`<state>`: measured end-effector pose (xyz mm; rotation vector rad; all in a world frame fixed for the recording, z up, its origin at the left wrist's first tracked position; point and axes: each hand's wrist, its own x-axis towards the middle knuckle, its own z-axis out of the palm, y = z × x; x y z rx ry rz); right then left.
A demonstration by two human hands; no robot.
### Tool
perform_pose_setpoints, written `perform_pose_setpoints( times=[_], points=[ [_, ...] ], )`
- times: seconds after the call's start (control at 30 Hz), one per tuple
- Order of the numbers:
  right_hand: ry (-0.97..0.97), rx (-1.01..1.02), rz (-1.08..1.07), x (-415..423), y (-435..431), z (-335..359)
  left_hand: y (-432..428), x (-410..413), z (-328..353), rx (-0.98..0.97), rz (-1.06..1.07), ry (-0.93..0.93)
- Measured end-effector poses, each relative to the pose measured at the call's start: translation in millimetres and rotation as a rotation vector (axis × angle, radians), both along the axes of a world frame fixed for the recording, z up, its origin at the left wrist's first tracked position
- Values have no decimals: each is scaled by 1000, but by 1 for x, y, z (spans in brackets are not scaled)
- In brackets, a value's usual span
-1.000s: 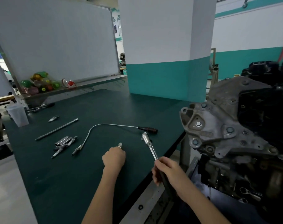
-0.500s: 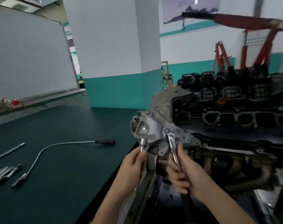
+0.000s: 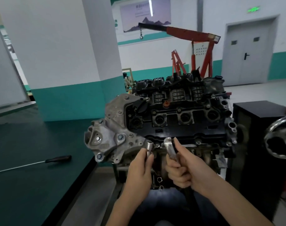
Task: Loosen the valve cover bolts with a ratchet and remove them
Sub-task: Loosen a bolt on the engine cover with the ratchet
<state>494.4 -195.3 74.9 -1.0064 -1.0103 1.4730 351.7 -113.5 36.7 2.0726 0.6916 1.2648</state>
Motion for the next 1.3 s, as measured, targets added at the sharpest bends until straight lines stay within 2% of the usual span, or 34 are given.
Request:
perform_pose_setpoints(
  times=[0.17,0.23,0.47,0.73,1.17,1.3],
  points=[
    [99,8,57,7,-3,0,-4,16,1,2,36,-92],
    [139,16,87,10,-4,-2,-4,17,3,64,66,-104],
    [45,22,80,20,-6,0,10,-1,14,478,89,251],
    [-119,-17,60,20,-5,6,11,-4,26,675,66,389],
    [-245,-128,-3,16,-18,13,4,-1,26,690,47,376],
    [-245,-191,1,17,-24,14,2,-4,30,764,11,470]
  ],
)
